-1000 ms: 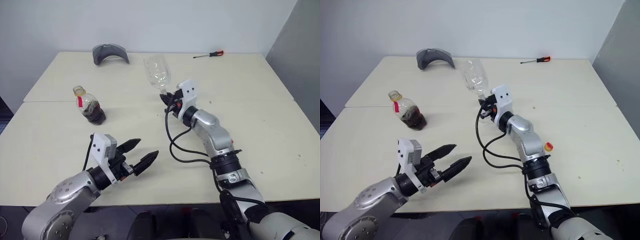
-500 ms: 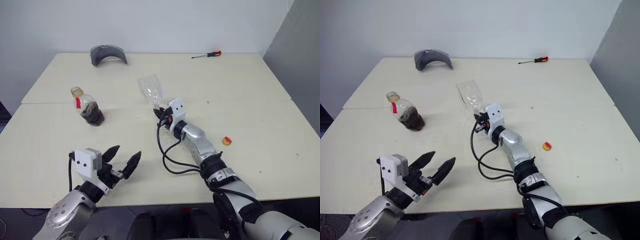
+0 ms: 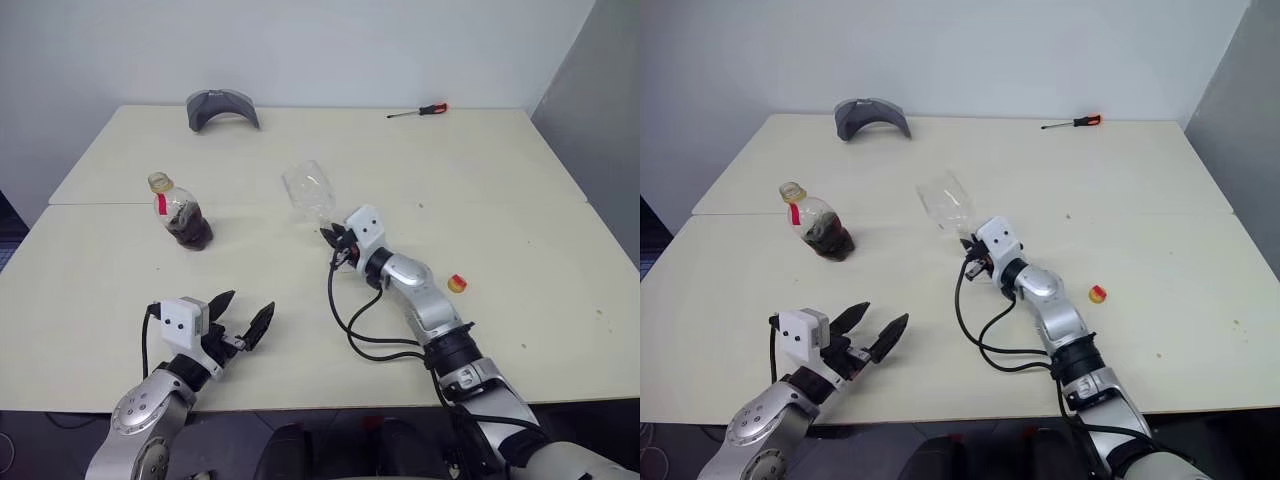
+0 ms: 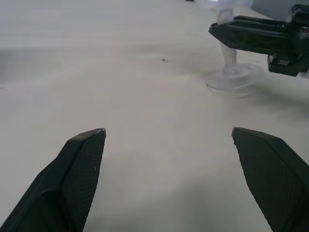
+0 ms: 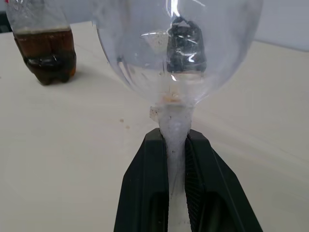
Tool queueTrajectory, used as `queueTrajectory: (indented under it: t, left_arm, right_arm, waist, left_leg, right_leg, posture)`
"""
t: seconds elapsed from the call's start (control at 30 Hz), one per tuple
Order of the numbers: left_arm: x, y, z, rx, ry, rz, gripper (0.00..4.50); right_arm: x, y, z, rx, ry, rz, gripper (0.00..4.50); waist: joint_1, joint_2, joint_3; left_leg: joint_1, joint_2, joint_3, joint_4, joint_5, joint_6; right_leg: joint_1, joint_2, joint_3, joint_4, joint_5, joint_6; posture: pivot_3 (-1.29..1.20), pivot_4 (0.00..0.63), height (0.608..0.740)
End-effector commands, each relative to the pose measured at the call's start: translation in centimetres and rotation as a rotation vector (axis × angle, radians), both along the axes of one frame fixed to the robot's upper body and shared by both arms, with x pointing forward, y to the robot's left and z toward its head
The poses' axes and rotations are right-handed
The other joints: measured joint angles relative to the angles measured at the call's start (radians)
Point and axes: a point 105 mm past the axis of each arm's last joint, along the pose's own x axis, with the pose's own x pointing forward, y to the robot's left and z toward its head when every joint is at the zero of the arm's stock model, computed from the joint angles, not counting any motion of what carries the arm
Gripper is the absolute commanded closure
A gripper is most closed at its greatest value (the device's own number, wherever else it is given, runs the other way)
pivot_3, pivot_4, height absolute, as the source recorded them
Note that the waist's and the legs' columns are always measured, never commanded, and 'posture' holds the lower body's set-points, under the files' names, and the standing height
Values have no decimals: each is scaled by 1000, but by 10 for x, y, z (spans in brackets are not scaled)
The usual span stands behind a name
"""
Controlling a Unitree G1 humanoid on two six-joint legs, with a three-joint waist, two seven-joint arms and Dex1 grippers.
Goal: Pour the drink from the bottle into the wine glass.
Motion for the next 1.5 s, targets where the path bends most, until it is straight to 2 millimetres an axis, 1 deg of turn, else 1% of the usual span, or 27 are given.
queueTrajectory:
  t: [0.03,0.07,0.2,0.3,0.37,0.5,0.63,0.73,0.8,0.83,0.87,0.93,1.03,1.1,1.17,1.33,1.43,1.5]
  left_arm:
    - [0,-3,12,4,-56,-30,0]
    - [-2,-4,14,1,-58,-32,0]
    - [-26,-1,27,1,-73,-44,0]
    - [-33,-1,28,-4,-65,-54,0]
    - [-34,1,27,-2,-62,-51,0]
    - [-31,0,27,-4,-63,-49,0]
    - [-28,-6,30,-3,-69,-50,0]
    - [-26,-10,35,-7,-75,-55,0]
    - [-24,-12,38,-9,-81,-56,0]
    - [-23,-13,41,-10,-85,-54,0]
    - [-22,-13,44,-11,-88,-55,0]
    - [-20,-15,50,-11,-97,-54,0]
    - [-18,-18,59,-11,-105,-55,0]
    - [-15,-22,68,-8,-116,-60,0]
    - [-12,-24,75,-5,-123,-60,0]
    - [-8,-29,89,0,-134,-54,0]
    - [-6,-36,95,-5,-136,-55,0]
    - [-6,-39,97,-7,-135,-55,0]
  right_arm:
    - [-1,-17,-13,-29,85,-41,4341]
    - [-3,-19,-12,-35,88,-40,4341]
    - [-5,-24,-11,-62,84,-42,4341]
    - [-4,-26,-4,-64,78,-41,4341]
    - [-3,-31,-5,-86,83,-44,4341]
    - [-9,-39,-10,-140,94,-30,4341]
    - [-19,-44,-17,-244,109,33,4341]
    - [-17,-46,-14,-261,109,33,4341]
    - [-11,-42,-3,-202,88,16,4341]
    - [-6,-38,7,-147,62,-4,4341]
    - [-1,-32,17,-78,50,-16,4341]
    - [5,-19,32,-10,11,-18,4341]
    - [12,-3,42,46,-7,-11,4341]
    - [16,15,49,80,-18,3,4341]
    - [19,26,54,102,-29,13,4341]
    - [25,43,65,191,-47,3,4341]
    - [24,54,61,211,-38,10,4341]
    - [24,58,51,207,-27,4,4341]
  waist:
    - [0,0,0]
    - [0,0,0]
    - [-4,0,0]
    - [0,0,-1]
    - [3,0,-1]
    - [7,0,-1]
    - [11,0,-1]
    - [11,0,-1]
    - [11,0,-1]
    - [10,0,-1]
    - [10,0,-1]
    - [4,0,-1]
    - [-5,1,0]
    - [-9,1,0]
    - [-10,1,0]
    - [-9,1,0]
    - [-8,1,0]
    - [-9,1,0]
  left_leg:
    - [0,0,0,0,0,0]
    - [0,0,0,0,0,0]
    - [0,0,0,0,0,0]
    - [0,0,0,-1,0,0]
    - [1,0,-1,-1,0,1]
    - [1,-1,-1,-1,0,1]
    - [1,-1,0,-1,0,1]
    - [1,-1,-1,-1,-1,1]
    - [2,0,-1,-1,-1,1]
    - [2,0,-1,-1,-1,1]
    - [2,0,-1,-1,-1,1]
    - [2,1,0,-1,0,1]
    - [0,1,0,-1,0,1]
    - [-1,1,0,-1,0,0]
    - [-1,1,0,-1,0,0]
    - [-1,1,0,-1,0,0]
    - [-1,0,0,-1,0,0]
    - [-1,1,0,-1,0,-1]
  right_leg:
    - [0,0,0,0,0,0]
    - [0,0,0,0,0,0]
    - [0,0,0,-1,0,0]
    - [0,0,0,-1,0,0]
    - [1,0,-1,0,0,0]
    - [1,0,-1,-1,0,0]
    - [1,0,0,-1,0,0]
    - [1,0,0,-1,0,0]
    - [1,1,0,-1,0,0]
    - [1,1,0,-1,0,0]
    - [1,1,0,-1,0,0]
    - [1,2,0,0,0,0]
    - [-1,2,0,0,0,0]
    - [-1,2,0,-1,0,0]
    - [-1,2,0,-1,0,0]
    - [-1,2,0,-1,0,0]
    - [-1,1,0,-1,0,0]
    - [-1,1,0,0,0,0]
  posture:
    - [0,150,740]
    - [0,150,740]
    - [0,150,740]
    - [0,150,740]
    - [0,150,740]
    - [0,150,740]
    - [0,150,740]
    - [0,150,740]
    - [0,150,740]
    - [0,150,740]
    - [0,150,740]
    - [0,150,740]
    - [0,150,740]
    - [0,150,740]
    - [0,150,740]
    - [0,150,740]
    - [0,150,740]
    - [0,150,740]
